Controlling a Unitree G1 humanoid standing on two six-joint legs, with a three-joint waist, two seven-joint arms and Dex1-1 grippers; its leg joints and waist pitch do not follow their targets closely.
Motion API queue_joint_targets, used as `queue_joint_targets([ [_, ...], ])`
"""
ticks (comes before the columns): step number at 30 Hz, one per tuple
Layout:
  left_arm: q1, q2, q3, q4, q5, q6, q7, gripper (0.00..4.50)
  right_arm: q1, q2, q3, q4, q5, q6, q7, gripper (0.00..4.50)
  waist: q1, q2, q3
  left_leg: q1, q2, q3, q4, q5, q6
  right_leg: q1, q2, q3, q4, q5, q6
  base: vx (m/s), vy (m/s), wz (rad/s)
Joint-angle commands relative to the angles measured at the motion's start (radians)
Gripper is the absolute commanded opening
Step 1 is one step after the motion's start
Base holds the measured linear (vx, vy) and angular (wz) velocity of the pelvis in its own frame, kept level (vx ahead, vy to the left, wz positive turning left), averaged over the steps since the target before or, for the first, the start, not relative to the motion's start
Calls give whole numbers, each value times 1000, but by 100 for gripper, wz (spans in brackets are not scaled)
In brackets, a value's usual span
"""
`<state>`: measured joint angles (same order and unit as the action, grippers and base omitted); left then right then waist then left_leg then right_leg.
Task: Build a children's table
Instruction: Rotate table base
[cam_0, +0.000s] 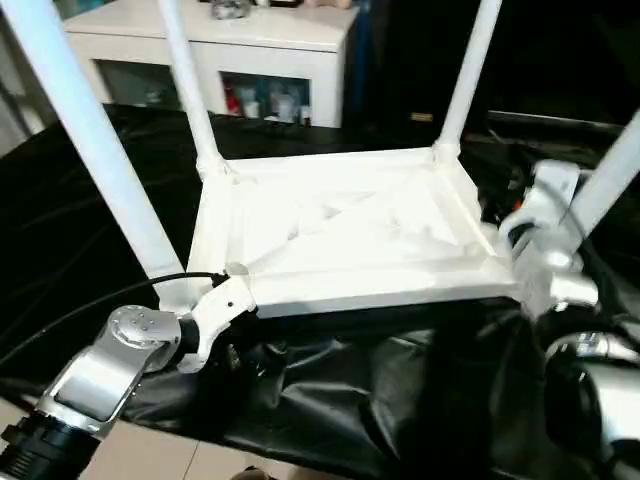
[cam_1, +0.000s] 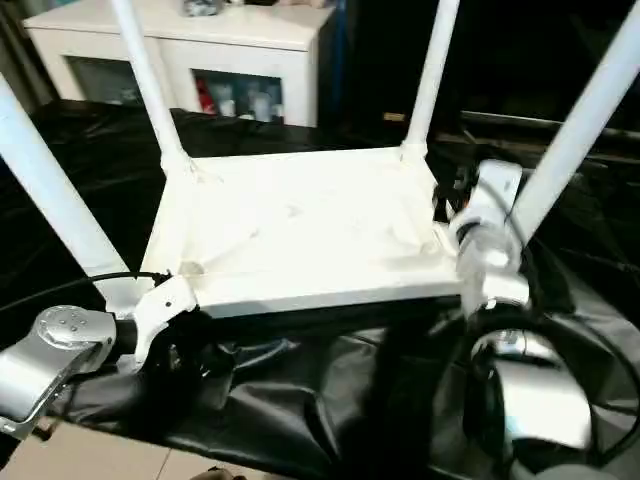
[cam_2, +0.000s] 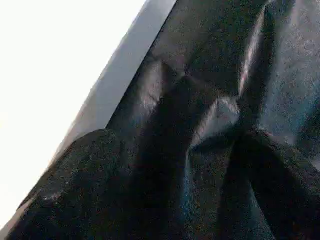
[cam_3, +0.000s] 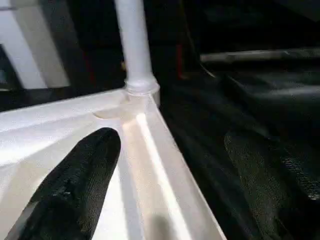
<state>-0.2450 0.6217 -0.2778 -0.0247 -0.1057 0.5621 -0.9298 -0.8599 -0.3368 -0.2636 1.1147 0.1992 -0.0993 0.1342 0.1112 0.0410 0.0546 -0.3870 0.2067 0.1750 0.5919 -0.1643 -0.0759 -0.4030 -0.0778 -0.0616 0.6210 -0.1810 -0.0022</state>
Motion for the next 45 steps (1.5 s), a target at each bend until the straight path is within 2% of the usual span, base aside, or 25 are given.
queue_joint_targets([
  [1,15,6,53,-30,-23,-35,7,439,-14,-5,15,30,-19,-20,33,385,-5,-3,-72,15,5,-1,-62,-264,-14,41,-49,31,-73,-252,-185,0,0,0],
  [4,103,13,124,-109,-99,-43,-26,439,-10,11,28,31,-28,-31,69,385,-9,-1,-70,13,9,-3,-64,-269,-9,40,-51,29,-72,-259,-205,0,0,0],
  [6,212,25,222,-217,-215,17,-69,439,14,34,56,12,-34,-46,135,385,-16,-6,-71,9,11,-4,-64,-268,-3,43,-53,29,-67,-242,-216,0,0,0],
  [7,212,25,222,-217,-215,17,-69,439,14,34,56,12,-34,-46,135,385,-18,-4,-71,7,11,-4,-65,-267,0,43,-53,28,-65,-235,-222,0,0,0],
  [8,265,41,268,-257,-258,39,-87,439,34,47,72,-9,-36,-49,176,385,-20,-2,-67,14,10,-1,-65,-284,10,35,-43,28,-71,-251,-220,0,0,0],
  [12,340,76,343,-284,-292,39,-115,439,77,69,104,-60,-37,-50,259,385,-19,-1,-60,16,14,-2,-70,-327,19,31,-44,31,-78,-317,-209,0,0,0],
  [13,381,97,408,-292,-320,55,-140,439,122,80,133,-127,-26,-32,331,385,-18,2,-59,20,15,-2,-70,-346,15,29,-45,32,-79,-340,-201,0,0,0],
  [14,425,127,476,-294,-346,67,-180,439,179,89,165,-218,-2,-2,415,385,-16,2,-57,17,16,-4,-74,-352,17,30,-43,31,-80,-357,-186,0,0,0],
  [17,509,208,591,-264,-371,84,-255,439,310,61,235,-423,49,74,576,385,-12,7,-50,22,17,-6,-82,-403,18,24,-37,33,-90,-417,-163,0,0,0],
  [19,526,223,625,-247,-371,74,-268,439,352,43,258,-489,64,100,616,385,-9,8,-48,28,20,-8,-85,-439,6,17,-41,36,-94,-460,-155,0,0,0],
  [22,491,233,741,-160,-386,17,-250,439,470,-38,302,-644,93,172,715,385,5,15,-44,36,20,-11,-89,-482,-10,14,-45,40,-105,-514,-130,0,0,0],
  [23,475,230,771,-138,-399,3,-239,439,497,-59,307,-674,92,187,741,385,12,14,-43,45,19,-10,-87,-501,-14,11,-43,40,-114,-532,-116,0,0,0],
  [24,453,223,796,-123,-416,-4,-224,439,522,-85,316,-705,95,206,773,385,12,17,-43,47,18,-11,-87,-506,-17,10,-43,41,-114,-533,-116,0,0,0],
  [25,436,216,815,-113,-430,-9,-209,439,548,-109,324,-744,99,230,805,385,13,14,-43,42,18,-15,-90,-509,-20,18,-47,38,-113,-540,-118,0,0,0],
  [26,431,213,821,-110,-435,-12,-204,439,559,-118,325,-765,101,244,818,385,15,11,-43,39,19,-18,-93,-516,-20,21,-49,36,-113,-549,-112,0,0,0],
  [27,417,202,834,-107,-454,-13,-190,439,597,-150,326,-843,125,307,857,385,14,14,-42,38,19,-19,-93,-519,-20,21,-49,36,-113,-552,-111,0,0,0],
  [30,379,167,837,-103,-481,-16,-175,439,628,-191,327,-898,137,366,879,385,11,6,-40,33,18,-22,-95,-512,-13,24,-54,33,-117,-592,-95,0,0,0],
  [34,312,121,790,-84,-470,-42,-133,439,625,-227,335,-876,95,394,845,385,0,2,-34,41,11,-25,-90,-531,-22,19,-57,26,-131,-676,-69,0,0,0],
  [35,303,115,779,-79,-460,-52,-125,439,621,-229,335,-868,87,398,836,385,-3,0,-34,43,8,-26,-88,-538,-25,20,-57,22,-138,-706,-49,0,0,0],
  [36,286,101,755,-77,-459,-51,-114,439,609,-226,338,-851,58,407,807,385,-5,4,-33,50,6,-27,-85,-548,-28,14,-58,18,-144,-726,-40,0,0,0],
  [39,238,44,699,-84,-484,-33,-92,439,559,-184,343,-790,-25,418,672,385,-18,6,-37,48,5,-32,-87,-560,-37,25,-55,1,-147,-698,-44,0,0,0],
  [42,212,3,661,-98,-487,-30,-78,439,522,-157,356,-729,-80,405,574,385,-24,20,-30,66,12,-38,-95,-651,-38,19,-46,-16,-153,-652,-59,0,0,0],
  [43,204,-8,645,-96,-479,-34,-68,439,511,-147,360,-708,-92,400,544,385,-34,29,-23,81,19,-41,-105,-747,-43,22,-29,-47,-164,-624,-53,-62,30,-4],
  [44,192,-25,617,-79,-440,-55,-36,439,494,-128,362,-679,-104,382,504,385,-32,43,-16,53,44,-42,-154,-862,-43,59,-4,-72,-112,-521,-58,-62,30,-4],
  [45,187,-35,597,-66,-414,-78,-22,439,482,-111,360,-661,-108,369,477,385,-6,50,-21,3,73,-40,-198,-898,-42,110,-11,-47,13,-392,-78,-104,14,2],
])
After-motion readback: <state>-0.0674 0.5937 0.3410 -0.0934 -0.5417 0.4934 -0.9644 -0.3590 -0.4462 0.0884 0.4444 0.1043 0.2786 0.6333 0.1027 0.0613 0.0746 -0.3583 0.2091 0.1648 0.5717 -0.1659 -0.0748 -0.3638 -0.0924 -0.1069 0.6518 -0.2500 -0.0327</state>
